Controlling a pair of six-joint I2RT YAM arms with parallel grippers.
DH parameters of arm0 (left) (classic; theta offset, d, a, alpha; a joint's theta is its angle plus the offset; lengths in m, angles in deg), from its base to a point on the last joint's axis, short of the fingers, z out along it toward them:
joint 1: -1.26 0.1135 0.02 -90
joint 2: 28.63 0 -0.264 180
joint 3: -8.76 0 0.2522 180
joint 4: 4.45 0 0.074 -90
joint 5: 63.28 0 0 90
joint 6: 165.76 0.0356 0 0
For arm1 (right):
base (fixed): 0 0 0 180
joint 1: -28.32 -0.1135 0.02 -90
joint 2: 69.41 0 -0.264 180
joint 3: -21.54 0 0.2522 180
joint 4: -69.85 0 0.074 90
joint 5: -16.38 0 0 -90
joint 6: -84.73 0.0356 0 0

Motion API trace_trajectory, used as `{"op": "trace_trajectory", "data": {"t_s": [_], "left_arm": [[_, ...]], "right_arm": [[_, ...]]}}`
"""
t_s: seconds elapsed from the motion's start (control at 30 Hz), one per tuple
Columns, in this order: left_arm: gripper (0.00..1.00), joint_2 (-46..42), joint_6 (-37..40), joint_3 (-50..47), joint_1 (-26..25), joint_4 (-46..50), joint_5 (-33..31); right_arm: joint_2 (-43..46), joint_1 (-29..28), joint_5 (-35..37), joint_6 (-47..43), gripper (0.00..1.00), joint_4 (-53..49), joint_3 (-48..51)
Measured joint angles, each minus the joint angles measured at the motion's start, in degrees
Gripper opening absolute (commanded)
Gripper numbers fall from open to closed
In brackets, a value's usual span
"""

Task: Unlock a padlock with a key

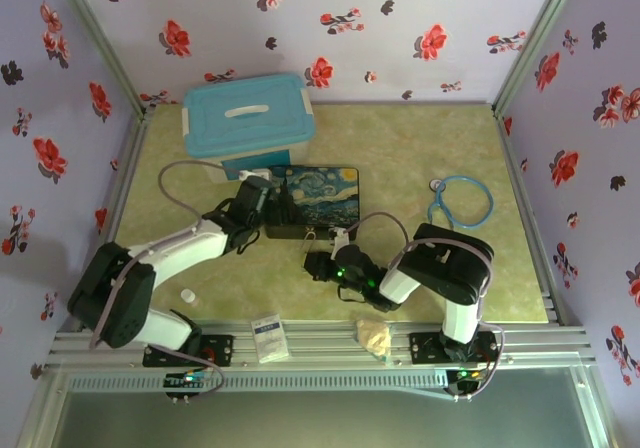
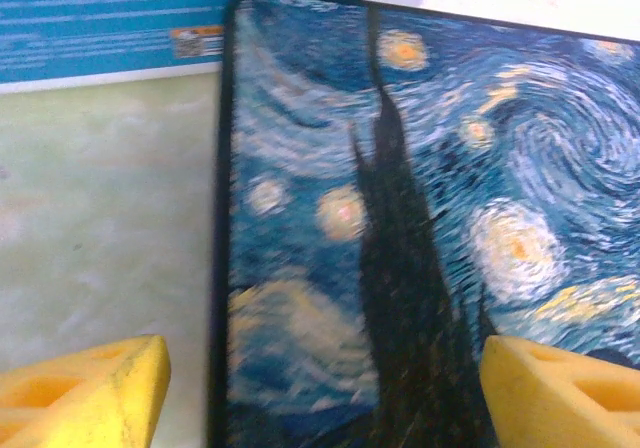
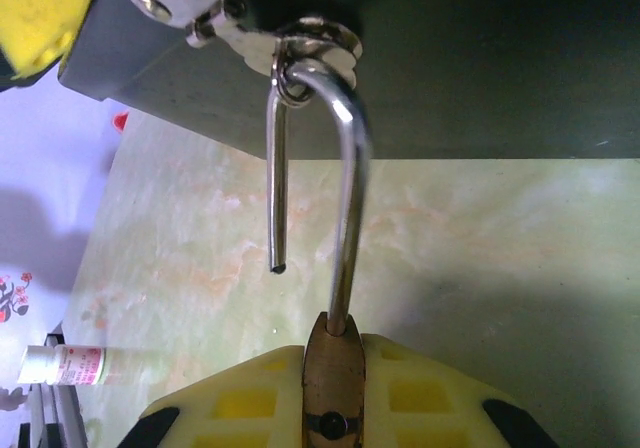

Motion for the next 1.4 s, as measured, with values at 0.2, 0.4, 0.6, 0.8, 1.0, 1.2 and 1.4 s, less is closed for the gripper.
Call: {"op": "trace_trajectory", "data": {"t_s": [0.2, 0.4, 0.6, 0.8, 1.0, 1.2, 1.4], "left_arm": [[0.62, 1.7, 0.8, 0.4, 0.0, -0.9, -0.4], [0.59, 1.7, 0.8, -1.3, -0.1, -4.0, -1.8], [0.54, 1.6, 0.7, -3.9, -0.2, -9.0, -2.2], [0.47, 1.2, 0.8, -5.5, -0.2, -11.8, -3.0], [0.44, 1.4, 1.2, -6.7, -0.1, -14.8, -3.1], [0.41, 1.5, 1.2, -8.7, 0.0, -18.6, -3.4], [0.4, 1.6, 1.2, -9.7, 0.2, -20.8, -3.5]], "right_arm": [[-0.9, -0.3, 2.4, 4.0, 0.0, 2.4, 0.5], [-2.3, -2.2, 8.5, 9.9, 0.0, 5.5, 0.9], [-3.7, -3.7, 15.8, 13.5, 0.0, 7.7, 0.7], [-3.7, -7.7, 25.6, 16.0, 0.0, 5.7, -2.1], [-5.7, -9.0, 31.1, 17.8, 0.0, 7.3, -3.4], [-8.8, -7.0, 30.9, 17.1, 0.0, 12.3, -3.4], [-8.7, -6.3, 30.0, 15.4, 0.0, 13.5, -2.9]]}}
